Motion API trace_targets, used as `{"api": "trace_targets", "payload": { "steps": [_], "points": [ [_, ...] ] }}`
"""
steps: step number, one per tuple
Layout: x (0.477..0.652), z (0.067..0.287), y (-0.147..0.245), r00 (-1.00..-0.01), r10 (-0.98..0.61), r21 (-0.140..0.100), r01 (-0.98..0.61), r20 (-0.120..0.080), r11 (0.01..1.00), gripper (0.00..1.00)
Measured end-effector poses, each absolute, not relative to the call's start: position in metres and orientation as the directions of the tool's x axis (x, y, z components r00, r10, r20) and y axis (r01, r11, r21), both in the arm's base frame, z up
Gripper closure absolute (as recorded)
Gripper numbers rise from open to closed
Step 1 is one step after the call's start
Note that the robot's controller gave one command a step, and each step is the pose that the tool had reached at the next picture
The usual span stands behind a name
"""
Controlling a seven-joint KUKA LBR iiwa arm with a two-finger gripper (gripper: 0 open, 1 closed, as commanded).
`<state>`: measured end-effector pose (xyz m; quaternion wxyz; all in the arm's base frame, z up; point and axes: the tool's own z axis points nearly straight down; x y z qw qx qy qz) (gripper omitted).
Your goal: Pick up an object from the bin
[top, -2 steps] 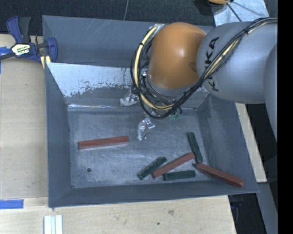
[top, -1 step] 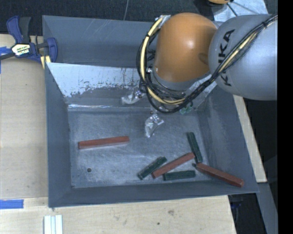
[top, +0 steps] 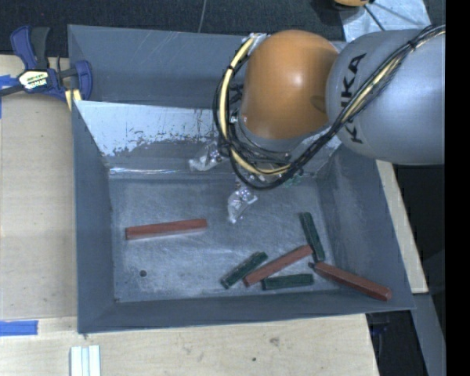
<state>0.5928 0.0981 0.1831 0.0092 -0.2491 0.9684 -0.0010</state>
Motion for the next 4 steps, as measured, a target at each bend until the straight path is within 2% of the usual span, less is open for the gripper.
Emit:
{"api": "trace_targets", "payload": {
  "steps": [1, 2, 3, 4],
  "points": [
    [0.575, 0.111, 0.121, -0.819, -0.574, -0.003, -0.574, -0.006, 0.819, 0.00],
    [0.602, 0.079, 0.144, -0.822, -0.569, -0.001, -0.569, -0.006, 0.822, 1.00],
    [0.602, 0.079, 0.144, -0.823, -0.568, 0.000, -0.568, -0.006, 0.823, 1.00],
    [0.596, 0.215, 0.097, -0.787, -0.617, -0.001, -0.617, -0.003, 0.787, 1.00]
  ]
}}
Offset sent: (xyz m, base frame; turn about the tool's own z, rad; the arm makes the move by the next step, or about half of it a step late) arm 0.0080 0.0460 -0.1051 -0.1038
